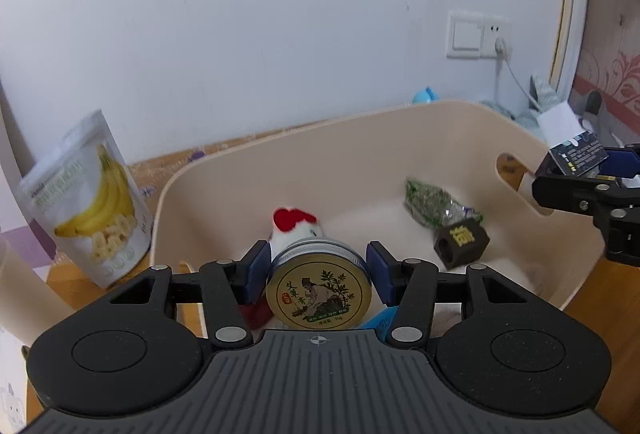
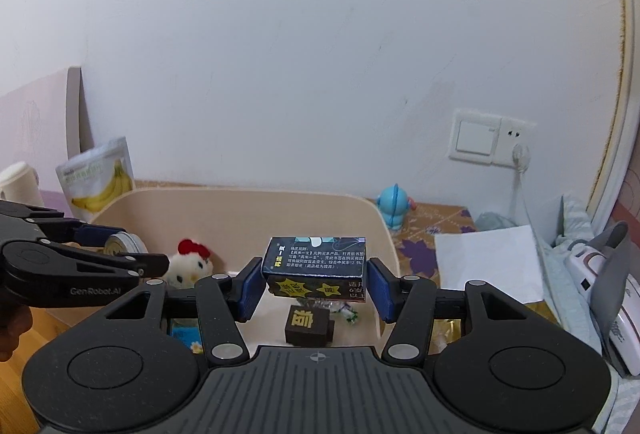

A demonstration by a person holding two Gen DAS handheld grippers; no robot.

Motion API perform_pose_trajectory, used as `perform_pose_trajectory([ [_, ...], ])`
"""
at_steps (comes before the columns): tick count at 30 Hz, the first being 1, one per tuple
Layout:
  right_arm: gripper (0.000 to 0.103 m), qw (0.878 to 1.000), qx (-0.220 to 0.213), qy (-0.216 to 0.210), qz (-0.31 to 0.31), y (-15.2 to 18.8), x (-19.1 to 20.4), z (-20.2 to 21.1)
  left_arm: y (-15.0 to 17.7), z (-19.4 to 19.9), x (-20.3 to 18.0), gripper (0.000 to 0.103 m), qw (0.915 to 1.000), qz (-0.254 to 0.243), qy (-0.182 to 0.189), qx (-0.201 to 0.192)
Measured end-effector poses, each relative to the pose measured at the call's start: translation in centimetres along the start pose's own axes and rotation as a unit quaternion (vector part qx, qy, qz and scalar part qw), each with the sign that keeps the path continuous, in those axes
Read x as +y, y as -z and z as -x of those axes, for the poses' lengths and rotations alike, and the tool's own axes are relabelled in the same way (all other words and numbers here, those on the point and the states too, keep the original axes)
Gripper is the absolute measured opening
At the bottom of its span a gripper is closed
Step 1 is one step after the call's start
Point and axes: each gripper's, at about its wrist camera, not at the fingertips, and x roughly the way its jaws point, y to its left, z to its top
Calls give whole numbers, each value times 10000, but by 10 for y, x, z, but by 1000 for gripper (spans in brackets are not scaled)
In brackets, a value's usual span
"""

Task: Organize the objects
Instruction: 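Lift and carry tin in left tool while right tool carries star box to basket, then open left tool to drop tin in basket while right tool drops star box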

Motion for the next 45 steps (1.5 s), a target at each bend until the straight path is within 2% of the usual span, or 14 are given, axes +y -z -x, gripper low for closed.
perform_pose_trajectory([
  [7, 53, 9991, 408, 46, 107, 10, 5, -22, 5, -12, -2, 54, 9993, 76, 158, 345],
  [10, 60, 9984, 527, 73, 211, 14, 9, -27, 5, -11, -2, 54, 9992, 120, 159, 342],
  [13, 61, 9977, 591, 117, 298, 15, 13, -30, 5, -11, -2, 55, 9990, 165, 92, 403],
  [16, 63, 9975, 616, 101, 336, 16, 15, -29, 3, -6, -1, 66, 9991, 272, 34, 314],
  [18, 68, 9975, 603, 104, 340, 15, 16, -28, 3, -1, 0, 70, 9993, 287, 27, 225],
  [20, 79, 9976, 599, 87, 330, 14, 16, -26, 2, 5, 1, 73, 9994, 308, 29, 152],
  [22, 81, 9979, 569, 40, 315, 14, 16, -21, 1, 11, 2, 76, 9994, 342, 8, 70],
  [26, 92, 9982, 466, 87, 369, 11, 17, -9, 0, 24, 2, 78, 9993, 370, -18, -73],
  [28, 93, 9985, 410, 83, 367, 10, 18, -3, 0, 31, 1, 78, 9992, 374, -9, -129],
  [32, 100, 9990, 270, 73, 338, 9, 17, 12, 2, 46, -2, 78, 9990, 370, -15, -230],
  [45, 103, 9993, 73, 171, 313, 17, 11, 55, 18, 89, -18, 79, 9986, 315, -33, -434],
])
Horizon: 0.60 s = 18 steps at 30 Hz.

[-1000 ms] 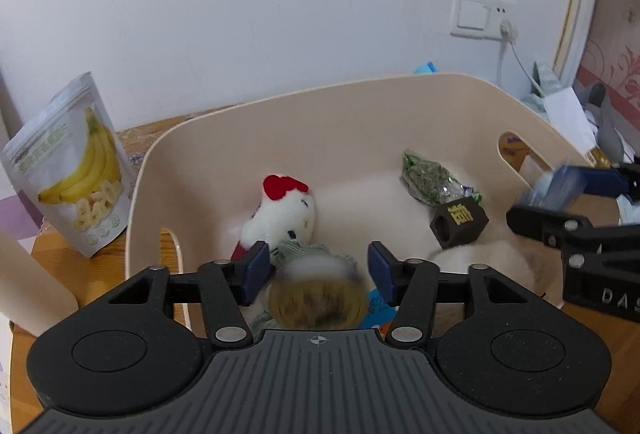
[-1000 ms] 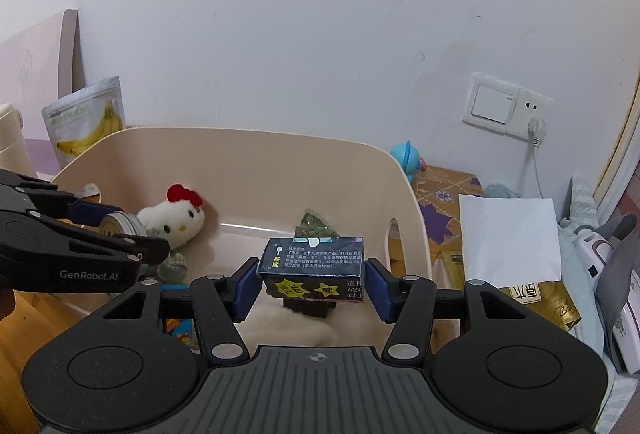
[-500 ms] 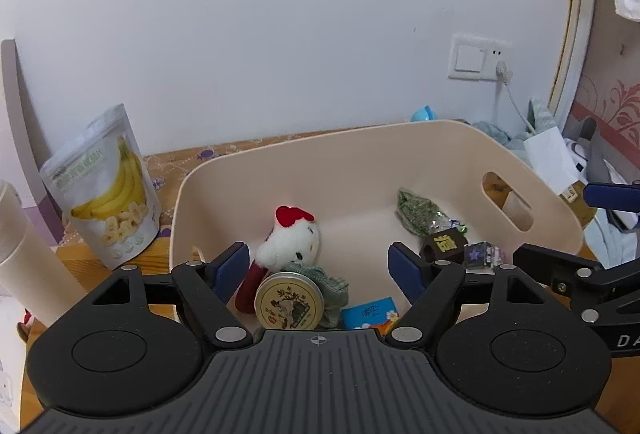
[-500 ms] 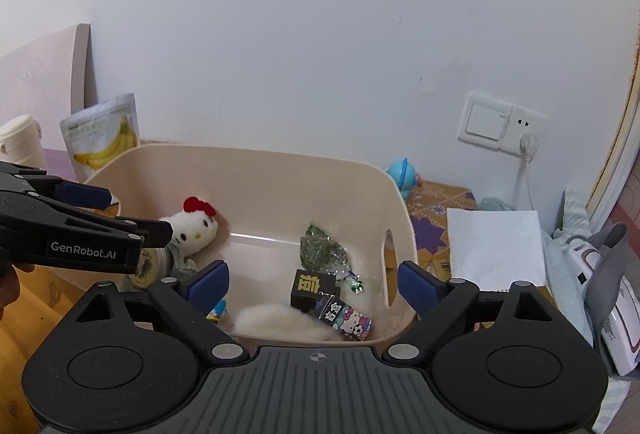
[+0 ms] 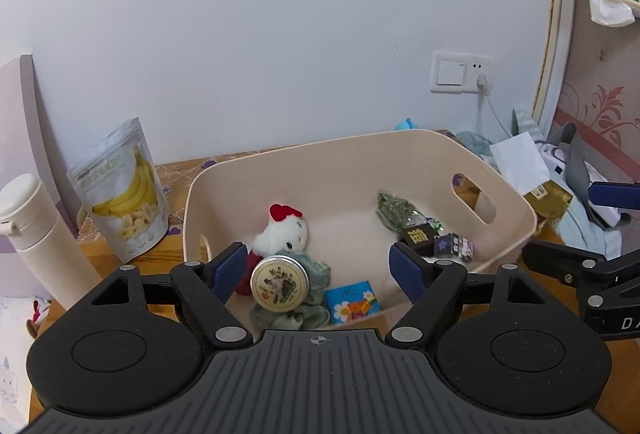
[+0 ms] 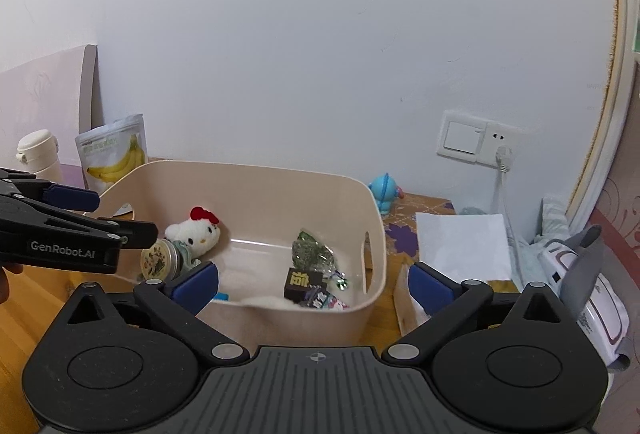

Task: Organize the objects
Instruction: 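Open left tool to drop tin in basket while right tool drops star box, then move left tool to white medicine box while right tool approaches blue-and-white patterned box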

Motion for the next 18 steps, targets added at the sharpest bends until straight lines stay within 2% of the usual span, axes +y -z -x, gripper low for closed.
perform_pose_trajectory([
  [8, 103, 9999, 94, 107, -7, 20, -10, 22, 18, 17, -14, 80, 10000, -34, 83, 12],
  [18, 103, 9992, 355, 147, -116, 54, -25, 33, 51, 19, -28, 80, 9996, -104, 73, 241],
])
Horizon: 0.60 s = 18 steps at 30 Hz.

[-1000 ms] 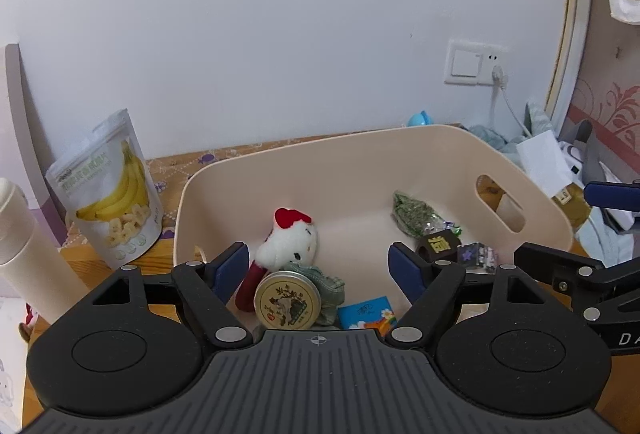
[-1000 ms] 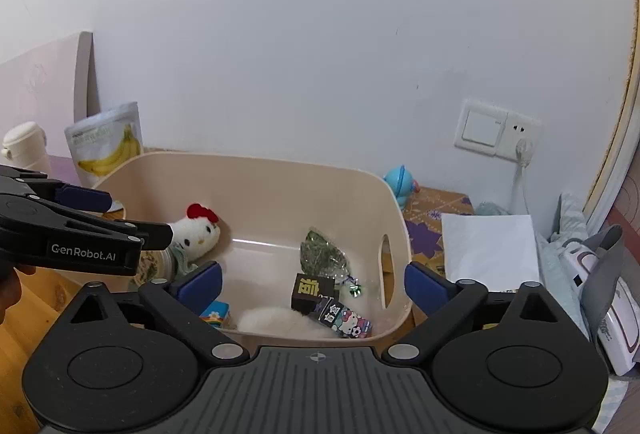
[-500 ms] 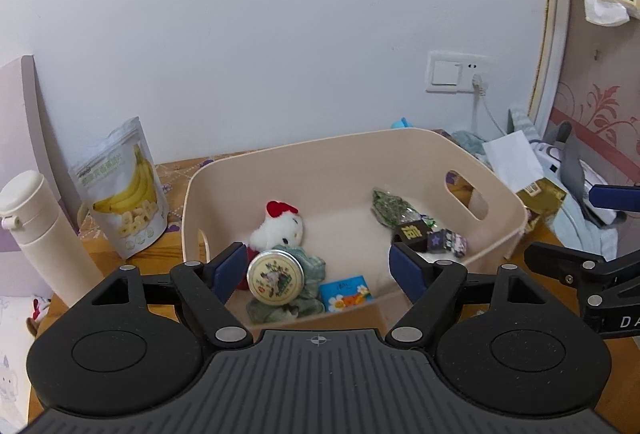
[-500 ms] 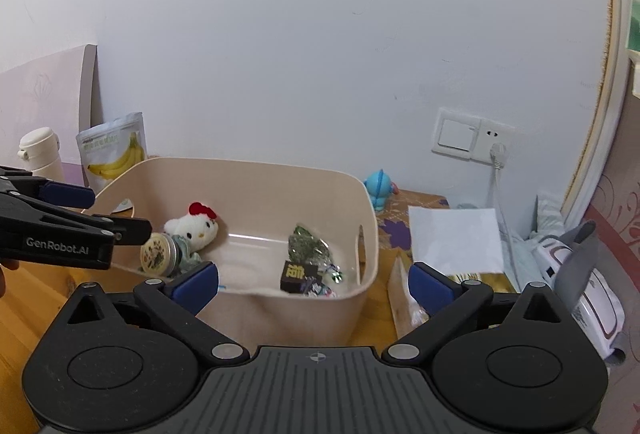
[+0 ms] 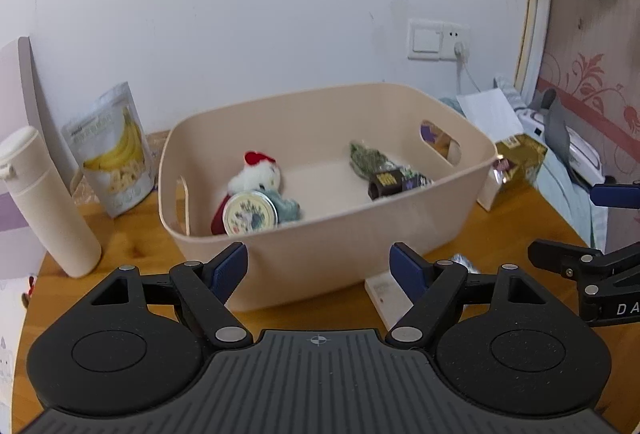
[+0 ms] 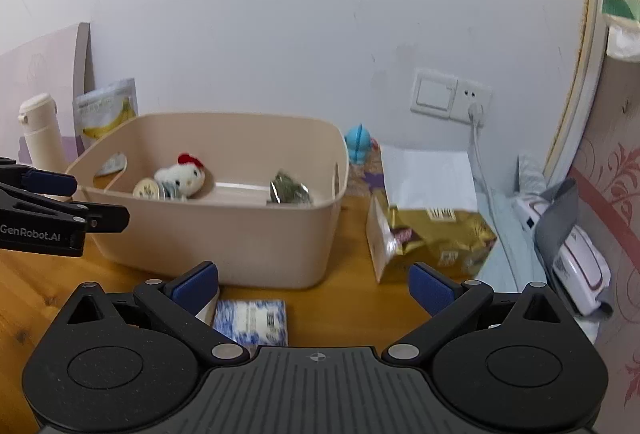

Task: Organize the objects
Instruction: 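Move left tool to white medicine box while right tool approaches blue-and-white patterned box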

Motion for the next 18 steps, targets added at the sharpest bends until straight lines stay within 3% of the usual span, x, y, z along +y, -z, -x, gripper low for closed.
perform_pose_trajectory([
  [18, 103, 9979, 633, -40, 89, 48, -4, -18, 40, -21, -14, 80, 9988, 167, 49, 448],
])
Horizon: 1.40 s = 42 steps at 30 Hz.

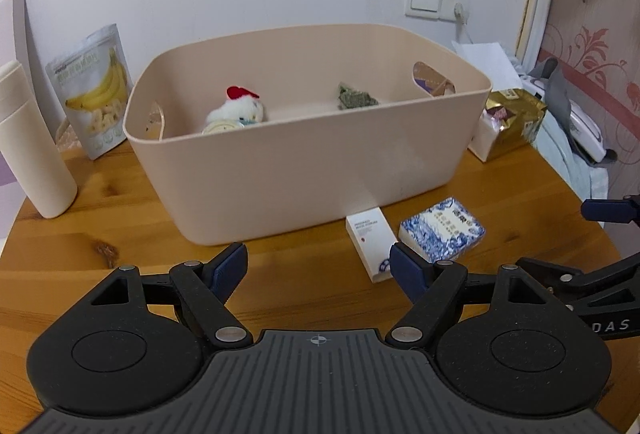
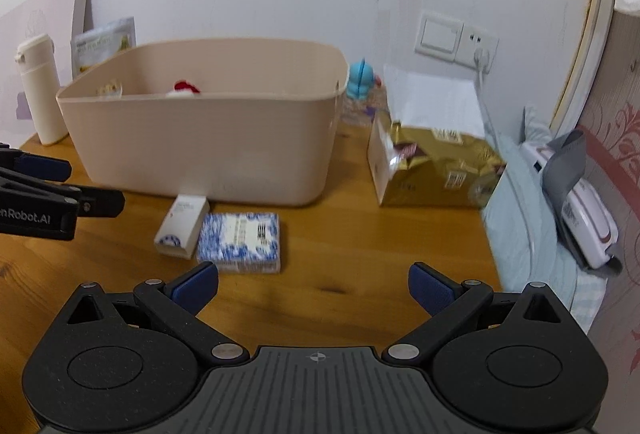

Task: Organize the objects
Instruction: 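Move left tool to white medicine box while right tool approaches blue-and-white patterned box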

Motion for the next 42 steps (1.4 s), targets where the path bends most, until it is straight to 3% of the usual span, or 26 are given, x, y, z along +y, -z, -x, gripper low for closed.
perform_pose_trajectory([
  [27, 103, 9976, 469, -496, 74, 5, 30, -66, 4, -49, 15, 80, 9989, 282, -100, 361],
  [42, 95, 9983, 442, -330, -213, -5, 10, -80, -5, -61, 4, 80, 9988, 276, 122, 397],
])
